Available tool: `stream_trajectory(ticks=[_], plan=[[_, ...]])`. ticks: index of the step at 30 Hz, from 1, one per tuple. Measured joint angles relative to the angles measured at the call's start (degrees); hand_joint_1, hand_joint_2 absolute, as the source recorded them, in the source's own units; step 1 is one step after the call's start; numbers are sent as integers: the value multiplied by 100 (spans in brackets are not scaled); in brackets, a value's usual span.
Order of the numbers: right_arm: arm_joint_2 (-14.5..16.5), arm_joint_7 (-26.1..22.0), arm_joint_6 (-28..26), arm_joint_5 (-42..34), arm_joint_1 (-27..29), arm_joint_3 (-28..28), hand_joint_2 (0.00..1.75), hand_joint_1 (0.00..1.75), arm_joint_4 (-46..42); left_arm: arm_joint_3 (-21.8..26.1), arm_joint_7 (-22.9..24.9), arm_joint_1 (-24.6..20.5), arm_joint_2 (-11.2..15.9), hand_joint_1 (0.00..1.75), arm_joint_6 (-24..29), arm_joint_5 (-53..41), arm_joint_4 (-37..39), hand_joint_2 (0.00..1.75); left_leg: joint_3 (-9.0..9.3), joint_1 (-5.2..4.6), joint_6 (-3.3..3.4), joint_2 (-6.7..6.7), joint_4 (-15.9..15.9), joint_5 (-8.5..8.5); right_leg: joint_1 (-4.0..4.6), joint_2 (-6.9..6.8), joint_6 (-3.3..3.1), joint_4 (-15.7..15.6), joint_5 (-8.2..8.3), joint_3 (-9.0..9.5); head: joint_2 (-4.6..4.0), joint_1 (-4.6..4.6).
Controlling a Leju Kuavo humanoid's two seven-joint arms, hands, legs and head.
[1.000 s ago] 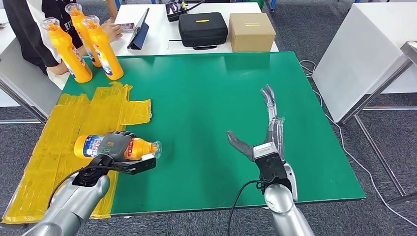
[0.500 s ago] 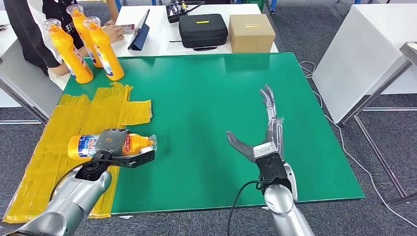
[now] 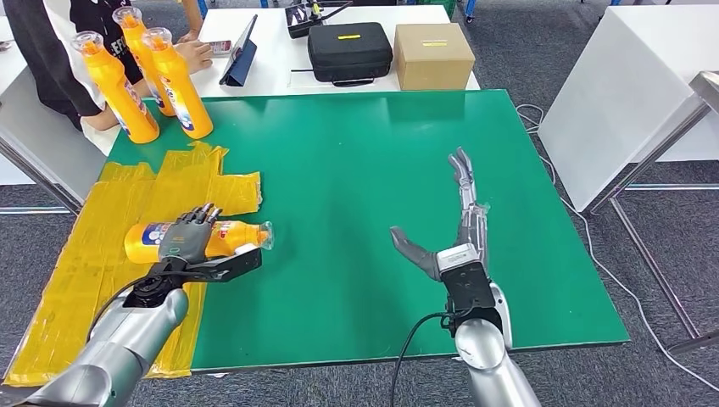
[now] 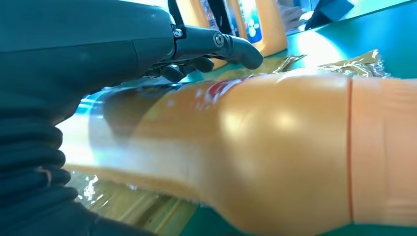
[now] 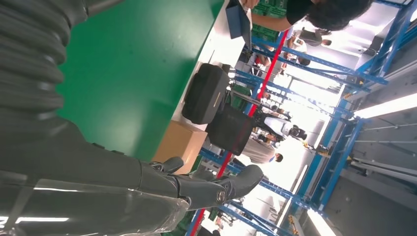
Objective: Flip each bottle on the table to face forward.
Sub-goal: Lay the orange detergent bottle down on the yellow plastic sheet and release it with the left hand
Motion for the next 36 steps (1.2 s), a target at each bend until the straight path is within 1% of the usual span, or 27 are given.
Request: stream_trajectory(ticks=[5,10,12,15,20,24,27,30,33,36], plan=[[13,17,88,29,3,0,175,0,0,137,-291,140,-38,0,-151,294,-335,0,-5,0,0,-1,0,-1,0,0,0,-1,0,-5,0,0],[29,17,96,33,3,0,175,0,0,224,-423,225,-64,0,-188,403,-542,0,-5,2,0,-1,0,0,1,0,0,-1,0,-6,0,-2],[32,17,101,45,5,0,175,0,0,258,-656,289,-73,0,-272,652,-670,0,-4,2,-1,0,0,0,1,0,0,0,0,-6,0,-2],[32,17,108,71,18,0,175,0,0,310,-1092,473,-110,0,-464,1187,-1053,0,-5,2,-1,0,0,-1,1,0,0,0,-1,-8,-1,0],[33,17,110,80,30,0,175,0,0,328,-1172,639,-143,0,-557,1339,-1457,0,-7,1,-1,1,0,-1,1,0,0,-1,-1,-9,0,-1],[33,17,125,79,39,0,175,0,-1,362,-1342,755,-151,0,-663,1628,-1700,175,-6,1,-1,1,0,-1,1,0,0,-1,0,-9,0,-1],[36,17,185,74,108,-2,175,0,-26,363,-1431,1021,-165,0,-753,1994,-2239,175,-7,1,-1,2,0,-1,1,1,0,-1,-1,-10,0,-1],[37,8,249,41,206,-10,175,0,-96,310,-1419,1365,-160,0,-987,2463,-3023,175,-11,1,-2,1,0,-3,1,1,0,-1,-2,-14,-1,-1],[37,-32,311,-53,280,-29,175,0,-159,264,-1726,1731,-153,0,-1453,3615,-3878,175,-16,1,-1,2,0,-5,1,1,0,-2,-2,-19,0,-1],[31,-64,455,-263,323,-62,175,0,-194,255,-2250,2076,-177,0,-2169,5342,-4654,175,-16,1,-1,3,0,-6,1,1,-1,-3,-3,-21,1,-1]])
